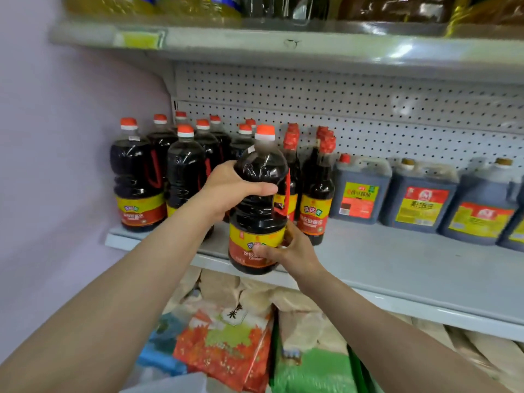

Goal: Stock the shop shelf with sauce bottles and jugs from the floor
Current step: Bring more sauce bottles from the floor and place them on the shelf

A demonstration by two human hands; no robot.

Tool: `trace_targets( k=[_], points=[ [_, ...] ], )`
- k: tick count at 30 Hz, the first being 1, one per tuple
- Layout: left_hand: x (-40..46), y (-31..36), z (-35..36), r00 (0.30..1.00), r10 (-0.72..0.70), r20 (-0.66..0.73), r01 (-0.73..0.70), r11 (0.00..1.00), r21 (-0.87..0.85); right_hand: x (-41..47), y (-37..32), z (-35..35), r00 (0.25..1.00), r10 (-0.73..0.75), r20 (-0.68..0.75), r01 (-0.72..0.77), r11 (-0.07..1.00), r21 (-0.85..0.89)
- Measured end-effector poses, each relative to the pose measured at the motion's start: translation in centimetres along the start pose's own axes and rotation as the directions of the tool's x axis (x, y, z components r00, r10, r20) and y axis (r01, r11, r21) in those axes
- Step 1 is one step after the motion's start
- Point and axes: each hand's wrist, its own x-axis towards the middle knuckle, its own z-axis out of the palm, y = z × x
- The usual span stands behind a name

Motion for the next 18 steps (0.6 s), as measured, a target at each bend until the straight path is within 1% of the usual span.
trace_targets(
  k=[5, 9, 13, 16, 18],
  points=[
    [2.3, -2.0, -1.8, 0.999, -0.033, -0.006, 0.032, 0.999, -0.037, 2.9, 0.8, 1.3, 1.000, 0.017, -0.007, -0.017, 0.999, -0.030],
    [3.7, -3.6, -2.8, 0.998, -0.058, 0.002, 0.058, 0.998, -0.036, 4.7, 1.9, 2.2, 1.000, 0.026, 0.002, -0.026, 0.992, -0.120],
    [4.9, -4.5, -3.4, 0.997, -0.070, 0.017, 0.071, 0.997, -0.033, 6.2, 2.7, 2.8, 0.999, 0.035, 0.014, -0.032, 0.985, -0.169],
    [6.4, -4.2, -3.5, 0.996, -0.080, 0.046, 0.076, 0.994, 0.077, 6.7, 3.3, 3.4, 0.998, 0.047, -0.029, -0.051, 0.982, -0.181],
    [7.3, -4.1, -3.6, 0.996, -0.089, 0.021, 0.084, 0.978, 0.192, 6.9, 3.4, 3.9, 0.998, 0.033, -0.056, -0.043, 0.982, -0.182]
  ],
)
